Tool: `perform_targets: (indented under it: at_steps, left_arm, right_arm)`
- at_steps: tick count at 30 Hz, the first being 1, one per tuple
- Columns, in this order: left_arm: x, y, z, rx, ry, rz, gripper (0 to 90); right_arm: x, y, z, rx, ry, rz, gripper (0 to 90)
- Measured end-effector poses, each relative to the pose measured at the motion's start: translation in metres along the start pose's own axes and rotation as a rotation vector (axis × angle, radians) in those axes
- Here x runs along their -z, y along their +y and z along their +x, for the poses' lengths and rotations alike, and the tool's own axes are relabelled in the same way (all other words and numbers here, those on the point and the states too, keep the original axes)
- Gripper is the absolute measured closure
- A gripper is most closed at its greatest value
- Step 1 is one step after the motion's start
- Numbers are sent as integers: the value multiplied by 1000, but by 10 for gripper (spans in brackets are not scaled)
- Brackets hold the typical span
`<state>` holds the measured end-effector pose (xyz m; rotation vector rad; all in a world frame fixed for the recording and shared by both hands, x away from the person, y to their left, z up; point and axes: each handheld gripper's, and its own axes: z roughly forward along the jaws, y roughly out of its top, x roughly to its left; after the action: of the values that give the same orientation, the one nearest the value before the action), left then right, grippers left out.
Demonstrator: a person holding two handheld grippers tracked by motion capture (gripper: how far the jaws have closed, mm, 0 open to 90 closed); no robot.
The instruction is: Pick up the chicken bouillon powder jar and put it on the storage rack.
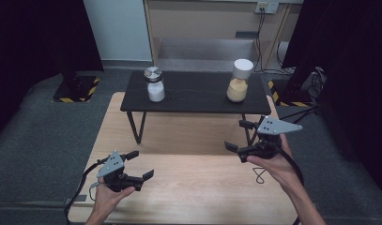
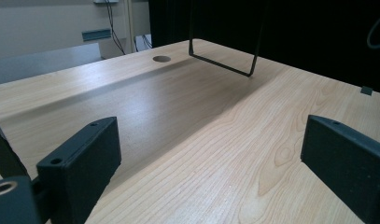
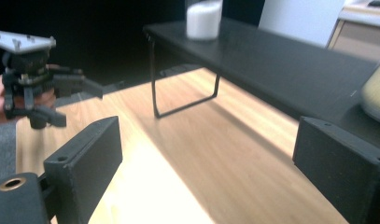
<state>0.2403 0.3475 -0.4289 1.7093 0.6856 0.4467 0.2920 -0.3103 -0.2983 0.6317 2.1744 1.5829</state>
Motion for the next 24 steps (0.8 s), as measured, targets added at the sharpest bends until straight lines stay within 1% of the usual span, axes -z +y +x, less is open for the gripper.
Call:
perform_targets:
  at_steps: [2, 4, 6, 10, 12, 14, 17, 19, 22, 24]
  left_arm:
    - [0, 0, 0, 1, 1, -2, 39]
    - [0, 0, 0, 2, 3, -4, 39]
    - [1, 0, 0, -1, 3, -3, 39]
    - [0, 0, 0, 0, 3, -2, 39]
    - [0, 0, 0, -2, 1, 0, 40]
    - [0, 0, 0, -3, 2, -1, 40]
    - [0, 0, 0, -3, 2, -1, 40]
    - [0, 0, 0, -3, 2, 0, 40]
    - [-1, 0, 0, -5, -1, 4, 41]
    - [-1, 0, 0, -7, -1, 8, 41]
  right_arm:
    - [-4, -9, 2, -13, 4, 4, 83]
    - [-8, -18, 5, -9, -4, 13, 83]
    - [-11, -26, 7, -22, -2, 16, 83]
    - [-17, -44, 13, -38, -13, 11, 86]
    - [-20, -50, 16, -36, -20, 18, 87]
    - [-21, -58, 18, -41, -27, 11, 88]
    - [-22, -67, 21, -46, -42, 7, 88]
    - [-23, -72, 21, -51, -43, 10, 88]
    - [-23, -76, 23, -45, -52, 19, 88]
    - [-24, -80, 23, -53, -52, 16, 88]
